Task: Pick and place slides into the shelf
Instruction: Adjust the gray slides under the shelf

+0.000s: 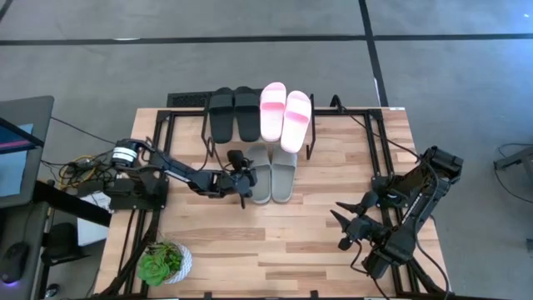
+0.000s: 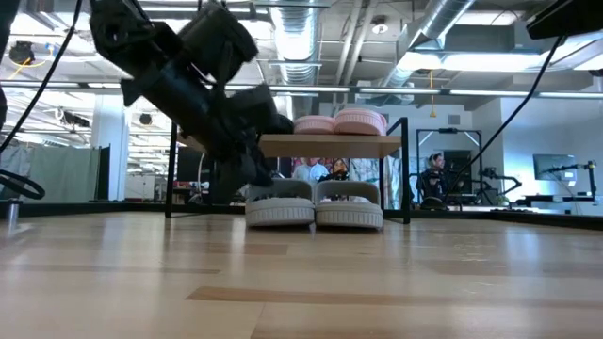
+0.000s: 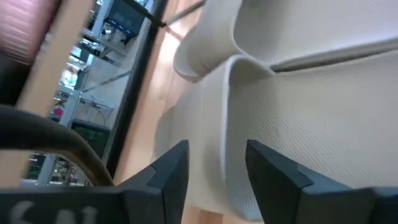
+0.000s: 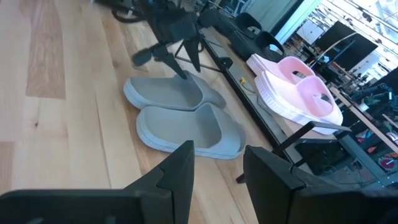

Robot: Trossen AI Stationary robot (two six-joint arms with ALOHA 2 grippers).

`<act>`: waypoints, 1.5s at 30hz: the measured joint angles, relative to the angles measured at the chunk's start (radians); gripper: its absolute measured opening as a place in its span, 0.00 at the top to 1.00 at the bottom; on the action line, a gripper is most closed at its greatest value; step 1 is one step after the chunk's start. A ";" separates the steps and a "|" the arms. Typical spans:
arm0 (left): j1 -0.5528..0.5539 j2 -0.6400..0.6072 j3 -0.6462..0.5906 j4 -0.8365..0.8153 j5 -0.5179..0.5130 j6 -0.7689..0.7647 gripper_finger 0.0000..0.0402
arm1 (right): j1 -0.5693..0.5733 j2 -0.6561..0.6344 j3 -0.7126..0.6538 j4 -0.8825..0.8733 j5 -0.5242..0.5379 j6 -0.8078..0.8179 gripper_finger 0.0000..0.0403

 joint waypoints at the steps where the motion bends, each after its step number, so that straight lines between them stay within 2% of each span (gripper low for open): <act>1: -0.006 -0.014 0.000 -0.009 -0.004 -0.002 0.62 | -0.002 0.000 0.000 0.002 0.000 0.000 0.69; 6: -0.051 -0.106 0.000 -0.072 0.003 -0.040 0.61 | -0.019 0.000 0.000 0.027 0.001 -0.001 0.69; 10: -0.095 -0.157 0.000 -0.101 0.136 -0.103 0.62 | -0.057 0.000 -0.001 0.094 0.001 -0.047 0.69; 14: -0.142 -0.153 0.000 -0.104 0.202 -0.136 0.62 | -0.115 0.000 -0.024 0.259 0.000 -0.208 0.69; 23: -0.212 -0.132 0.000 -0.109 0.204 -0.180 0.62 | -0.268 0.000 -0.099 0.742 -0.117 -0.667 0.69; 29: -0.232 -0.129 0.000 -0.072 0.248 -0.175 0.62 | -0.366 0.000 -0.176 1.112 -0.299 -0.991 0.69; 33: -0.238 -0.129 0.000 -0.071 0.259 -0.169 0.62 | -0.433 0.000 -0.221 1.291 -0.390 -1.153 0.69; 41: -0.239 -0.129 0.000 -0.072 0.309 -0.168 0.62 | -0.586 0.029 -0.257 1.516 -0.616 -1.325 0.69; 45: -0.239 -0.106 0.001 -0.055 0.309 -0.169 0.62 | -0.642 0.086 -0.257 1.566 -0.682 -1.345 0.69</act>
